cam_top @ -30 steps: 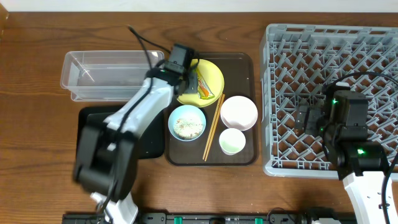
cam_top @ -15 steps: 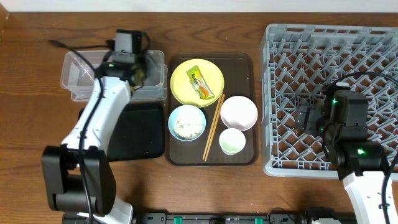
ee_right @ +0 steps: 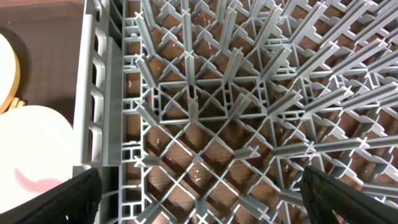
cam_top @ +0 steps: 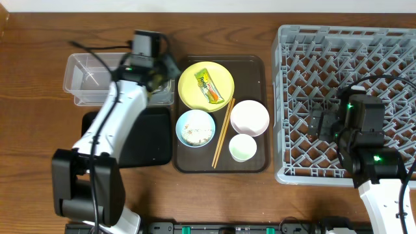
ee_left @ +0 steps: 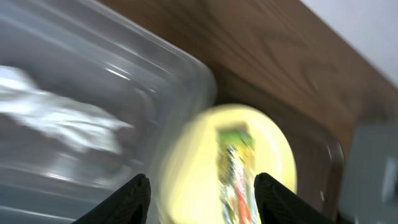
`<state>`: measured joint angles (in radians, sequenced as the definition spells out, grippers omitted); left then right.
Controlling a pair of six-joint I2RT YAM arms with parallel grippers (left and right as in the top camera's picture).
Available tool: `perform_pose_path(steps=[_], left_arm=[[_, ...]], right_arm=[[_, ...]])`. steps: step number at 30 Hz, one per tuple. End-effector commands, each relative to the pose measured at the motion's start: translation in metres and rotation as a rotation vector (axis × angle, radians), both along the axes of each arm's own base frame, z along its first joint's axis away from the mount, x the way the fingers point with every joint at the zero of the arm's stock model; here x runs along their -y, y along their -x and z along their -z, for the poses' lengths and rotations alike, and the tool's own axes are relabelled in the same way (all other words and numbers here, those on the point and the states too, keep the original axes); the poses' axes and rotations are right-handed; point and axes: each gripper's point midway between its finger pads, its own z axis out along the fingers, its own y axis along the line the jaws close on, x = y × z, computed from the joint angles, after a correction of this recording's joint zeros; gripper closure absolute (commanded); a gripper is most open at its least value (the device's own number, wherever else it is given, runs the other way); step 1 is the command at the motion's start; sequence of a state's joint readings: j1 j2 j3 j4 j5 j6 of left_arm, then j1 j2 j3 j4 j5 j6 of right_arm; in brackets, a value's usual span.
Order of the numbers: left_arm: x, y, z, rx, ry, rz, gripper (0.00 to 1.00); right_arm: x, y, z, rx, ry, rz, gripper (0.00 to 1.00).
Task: Sort waste into correct bins and load items into the dishwasher rack
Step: 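Carry the tissue with the left gripper into the clear bin and release, then grasp the green snack wrapper on the yellow plate with the left gripper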
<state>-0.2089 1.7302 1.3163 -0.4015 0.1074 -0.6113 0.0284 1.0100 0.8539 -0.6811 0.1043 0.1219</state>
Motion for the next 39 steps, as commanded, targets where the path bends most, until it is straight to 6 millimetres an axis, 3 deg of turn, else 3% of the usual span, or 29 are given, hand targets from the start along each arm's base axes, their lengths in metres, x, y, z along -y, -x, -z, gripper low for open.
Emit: perform_pose_path(steps=[1, 10, 15, 22, 23, 25, 32, 35, 39], left_arm=[[0.026, 0.005, 0.018, -0.017, -0.077, 0.108, 0.42], [0.081, 0.006, 0.087, -0.090, -0.094, 0.206, 0.39], [0.093, 0.007, 0.117, -0.117, -0.103, 0.231, 0.36], [0.104, 0.015, 0.139, -0.152, -0.117, 0.260, 0.36], [0.104, 0.016, 0.141, -0.155, -0.118, 0.261, 0.39], [0.105, 0.016, 0.142, -0.157, -0.119, 0.262, 0.55], [0.103, 0.019, 0.142, -0.169, -0.123, 0.262, 0.94], [0.100, 0.018, 0.132, -0.158, -0.127, 0.260, 0.94], [0.091, 0.009, 0.096, -0.092, -0.113, 0.245, 0.94]], right_arm=[[-0.003, -0.003, -0.010, 0.024, -0.002, -0.013, 0.01], [-0.003, -0.003, -0.010, 0.023, -0.002, -0.013, 0.01], [-0.003, -0.002, -0.009, 0.018, -0.002, -0.013, 0.01], [-0.003, -0.002, -0.008, 0.016, -0.002, -0.013, 0.01], [-0.003, -0.002, -0.008, 0.016, -0.002, -0.013, 0.01], [-0.003, -0.002, -0.008, 0.016, -0.001, -0.013, 0.01], [-0.003, -0.002, -0.008, 0.016, -0.002, -0.013, 0.01], [-0.003, -0.002, -0.008, 0.016, -0.001, -0.013, 0.01], [-0.003, -0.002, -0.008, 0.016, -0.001, -0.013, 0.01]])
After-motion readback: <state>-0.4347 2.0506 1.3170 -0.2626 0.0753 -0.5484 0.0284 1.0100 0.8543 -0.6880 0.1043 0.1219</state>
